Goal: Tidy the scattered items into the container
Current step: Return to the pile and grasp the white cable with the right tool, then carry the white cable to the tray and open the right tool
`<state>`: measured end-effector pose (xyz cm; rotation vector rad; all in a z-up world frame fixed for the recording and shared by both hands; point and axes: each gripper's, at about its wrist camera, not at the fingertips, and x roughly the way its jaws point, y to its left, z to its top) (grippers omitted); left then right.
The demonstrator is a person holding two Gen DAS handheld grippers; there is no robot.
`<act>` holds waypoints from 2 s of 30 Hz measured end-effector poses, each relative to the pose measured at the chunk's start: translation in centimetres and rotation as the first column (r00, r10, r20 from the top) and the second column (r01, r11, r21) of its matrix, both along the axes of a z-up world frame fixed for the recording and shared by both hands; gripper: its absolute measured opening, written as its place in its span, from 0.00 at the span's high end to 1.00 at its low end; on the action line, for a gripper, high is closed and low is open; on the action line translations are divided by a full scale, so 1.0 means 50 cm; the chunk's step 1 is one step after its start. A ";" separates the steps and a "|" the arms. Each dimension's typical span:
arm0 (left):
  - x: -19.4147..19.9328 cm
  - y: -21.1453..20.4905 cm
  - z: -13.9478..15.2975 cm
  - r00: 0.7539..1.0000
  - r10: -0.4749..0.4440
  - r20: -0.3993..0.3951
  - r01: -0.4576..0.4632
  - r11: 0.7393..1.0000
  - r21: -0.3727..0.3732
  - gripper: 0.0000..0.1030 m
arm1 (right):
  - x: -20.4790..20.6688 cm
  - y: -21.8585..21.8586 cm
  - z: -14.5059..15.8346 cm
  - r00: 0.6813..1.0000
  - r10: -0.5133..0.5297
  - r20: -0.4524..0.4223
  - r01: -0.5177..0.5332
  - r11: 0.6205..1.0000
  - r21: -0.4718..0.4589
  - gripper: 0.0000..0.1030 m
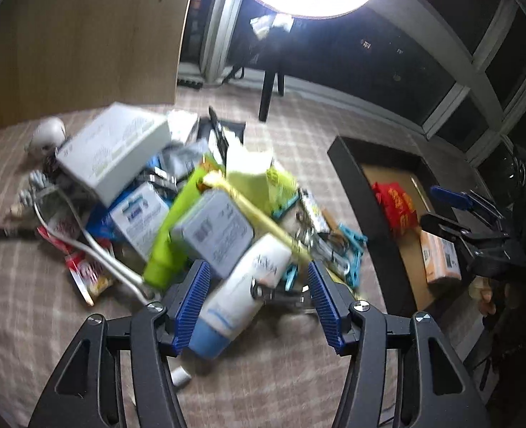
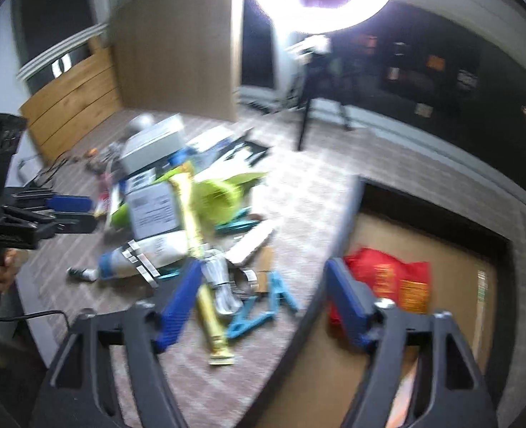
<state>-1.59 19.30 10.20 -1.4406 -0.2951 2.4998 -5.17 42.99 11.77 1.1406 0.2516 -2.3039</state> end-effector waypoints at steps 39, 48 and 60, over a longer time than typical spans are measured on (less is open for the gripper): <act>-0.036 0.024 -0.113 0.992 -0.014 0.129 -0.007 0.987 0.161 0.92 | -0.091 -0.163 -0.145 0.965 0.168 0.201 -0.186 0.980 0.075 0.94; -0.023 0.049 -0.064 0.995 -0.064 0.082 0.049 0.984 0.170 0.99 | -0.072 -0.116 -0.107 0.977 0.136 0.163 -0.138 0.990 -0.001 0.94; -0.031 0.093 0.011 0.991 -0.130 0.007 0.127 0.978 0.165 0.99 | -0.064 -0.045 -0.022 0.995 0.050 0.091 -0.045 0.997 -0.056 0.94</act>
